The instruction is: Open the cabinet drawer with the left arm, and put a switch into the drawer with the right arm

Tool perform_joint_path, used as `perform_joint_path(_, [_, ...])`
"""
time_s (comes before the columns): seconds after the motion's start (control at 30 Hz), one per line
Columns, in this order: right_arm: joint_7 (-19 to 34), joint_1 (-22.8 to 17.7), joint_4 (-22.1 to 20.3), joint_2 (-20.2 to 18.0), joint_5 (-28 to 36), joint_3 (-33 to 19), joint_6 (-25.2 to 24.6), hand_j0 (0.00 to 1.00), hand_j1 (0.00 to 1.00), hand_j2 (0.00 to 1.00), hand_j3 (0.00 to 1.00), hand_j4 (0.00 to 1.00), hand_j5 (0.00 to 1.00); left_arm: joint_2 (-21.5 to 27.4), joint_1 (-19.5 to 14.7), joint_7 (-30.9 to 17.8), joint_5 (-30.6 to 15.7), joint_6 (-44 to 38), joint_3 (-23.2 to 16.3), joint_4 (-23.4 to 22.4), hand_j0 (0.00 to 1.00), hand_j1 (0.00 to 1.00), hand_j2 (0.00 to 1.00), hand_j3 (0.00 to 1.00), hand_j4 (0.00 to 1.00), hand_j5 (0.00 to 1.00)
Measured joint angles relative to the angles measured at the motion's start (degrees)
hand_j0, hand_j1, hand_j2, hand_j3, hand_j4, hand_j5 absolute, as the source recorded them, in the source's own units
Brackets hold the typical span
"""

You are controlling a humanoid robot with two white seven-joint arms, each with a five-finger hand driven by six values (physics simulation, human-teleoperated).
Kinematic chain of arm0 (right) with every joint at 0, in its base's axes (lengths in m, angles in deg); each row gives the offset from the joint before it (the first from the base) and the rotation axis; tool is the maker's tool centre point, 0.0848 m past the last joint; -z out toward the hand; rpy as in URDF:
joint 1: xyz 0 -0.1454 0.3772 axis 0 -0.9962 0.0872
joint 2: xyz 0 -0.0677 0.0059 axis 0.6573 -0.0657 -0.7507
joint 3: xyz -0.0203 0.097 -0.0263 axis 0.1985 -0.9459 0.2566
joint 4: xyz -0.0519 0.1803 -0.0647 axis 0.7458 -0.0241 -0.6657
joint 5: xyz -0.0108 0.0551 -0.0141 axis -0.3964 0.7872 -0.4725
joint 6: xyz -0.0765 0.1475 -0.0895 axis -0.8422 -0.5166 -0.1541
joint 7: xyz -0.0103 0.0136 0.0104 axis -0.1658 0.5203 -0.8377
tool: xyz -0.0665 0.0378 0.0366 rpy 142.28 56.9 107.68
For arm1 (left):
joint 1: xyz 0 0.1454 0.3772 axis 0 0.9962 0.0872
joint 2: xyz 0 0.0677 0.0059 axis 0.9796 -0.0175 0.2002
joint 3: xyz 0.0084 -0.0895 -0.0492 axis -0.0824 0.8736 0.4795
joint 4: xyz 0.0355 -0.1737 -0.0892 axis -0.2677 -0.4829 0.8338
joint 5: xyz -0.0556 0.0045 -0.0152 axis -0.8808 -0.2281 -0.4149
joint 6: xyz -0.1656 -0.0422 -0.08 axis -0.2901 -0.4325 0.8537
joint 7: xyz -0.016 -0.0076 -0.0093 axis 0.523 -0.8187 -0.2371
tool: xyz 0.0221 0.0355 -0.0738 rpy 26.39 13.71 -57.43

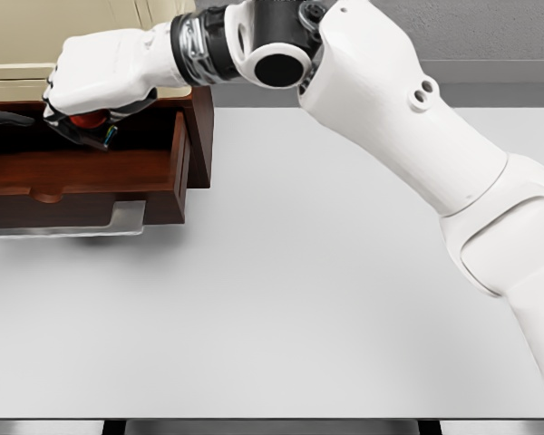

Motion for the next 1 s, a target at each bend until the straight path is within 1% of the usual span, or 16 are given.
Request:
perform_joint_path(0.03, [0.0,0.0,0.0,0.1,-0.6,0.0,0.0,1.0,1.0,1.0,1.0,1.0,1.0,0.0,0.0,0.0,0.0,0.0,0.0,0.0,1.0,1.0,1.0,1.0,1.0,1.0])
perform_joint_path(0.37, [0.0,0.4,-0.3,0.2,-2.1,-0.2,0.0,1.0,1.0,1.0,1.0,1.0,1.0,-0.1,0.0,0.0,0.0,0.0,0.0,0.1,1.0,1.0,1.0,1.0,1.0,1.0])
perform_joint_path(0.43, [0.0,-0.1,-1.5,0.0,-2.1,-0.3,0.0,1.0,1.0,1.0,1.0,1.0,1.0,-0.1,0.0,0.0,0.0,0.0,-0.1,0.1,1.0,1.0,1.0,1.0,1.0,1.0])
perform_joint_path(0.47, [0.0,-0.7,-3.1,-1.1,-2.0,-0.5,0.0,1.0,1.0,1.0,1.0,1.0,1.0,-0.1,0.0,0.0,0.1,0.0,-0.1,0.2,1.0,1.0,1.0,1.0,1.0,1.0])
perform_joint_path(0.53, [0.0,-3.8,-9.3,-5.4,-1.8,-0.7,0.0,1.0,1.0,1.0,1.0,1.0,1.0,-0.5,0.0,0.0,0.1,0.0,-0.1,0.5,1.0,1.0,1.0,1.0,1.0,1.0])
perform_joint_path(0.57, [0.0,-6.0,-12.8,-8.3,-1.7,-1.3,0.0,1.0,1.0,1.0,1.0,1.0,1.0,-0.7,0.0,0.0,0.2,0.0,-0.1,0.7,1.0,1.0,1.0,1.0,1.0,1.0])
perform_joint_path(0.6, [0.0,-9.7,-16.4,-11.7,-1.6,-2.7,0.1,1.0,1.0,1.0,1.0,1.0,1.0,-1.0,0.0,0.0,0.3,0.0,-0.1,1.2,1.0,1.0,1.0,1.0,1.0,1.0])
perform_joint_path(0.63, [0.0,-13.1,-19.7,-15.2,-1.5,-4.9,0.1,1.0,1.0,1.0,1.0,1.0,1.0,-1.2,-0.1,0.0,0.3,0.0,-0.1,2.2,1.0,1.0,1.0,1.0,1.0,1.0])
perform_joint_path(0.7, [0.0,-18.2,-24.0,-22.6,0.0,-11.4,0.1,1.0,1.0,1.0,1.0,1.0,1.0,-1.6,-0.1,0.0,0.3,0.0,0.0,4.3,1.0,1.0,1.0,1.0,1.0,1.0])
perform_joint_path(0.77, [0.0,-25.3,-26.2,-30.2,3.6,-19.4,-0.1,1.0,1.0,1.0,1.0,1.0,1.0,-1.8,-0.3,0.0,0.2,0.0,0.2,6.6,1.0,1.0,1.0,1.0,1.0,1.0])
perform_joint_path(0.83, [0.0,-34.3,-27.0,-35.3,5.3,-27.4,0.1,1.0,1.0,1.0,1.0,1.0,1.0,-2.1,-0.4,0.0,0.2,0.0,0.5,9.1,1.0,1.0,1.0,1.0,1.0,1.0])
perform_joint_path(0.87, [0.0,-37.1,-27.1,-37.4,6.0,-30.2,0.1,1.0,1.0,1.0,1.0,1.0,1.0,-2.2,-0.3,0.0,0.3,0.1,0.5,9.9,1.0,1.0,1.0,1.0,1.0,1.0])
perform_joint_path(0.9, [0.0,-38.8,-27.0,-39.0,6.5,-32.2,0.1,1.0,1.0,1.0,1.0,1.0,1.0,-2.3,-0.4,0.0,0.2,0.0,0.6,10.5,1.0,1.0,1.0,1.0,1.0,1.0])
perform_joint_path(1.0, [0.0,-39.4,-25.5,-42.4,7.3,-35.5,0.0,1.0,1.0,1.0,1.0,1.0,1.0,-2.4,-0.4,0.0,0.1,0.0,0.6,11.4,1.0,1.0,1.0,1.0,1.0,1.0])
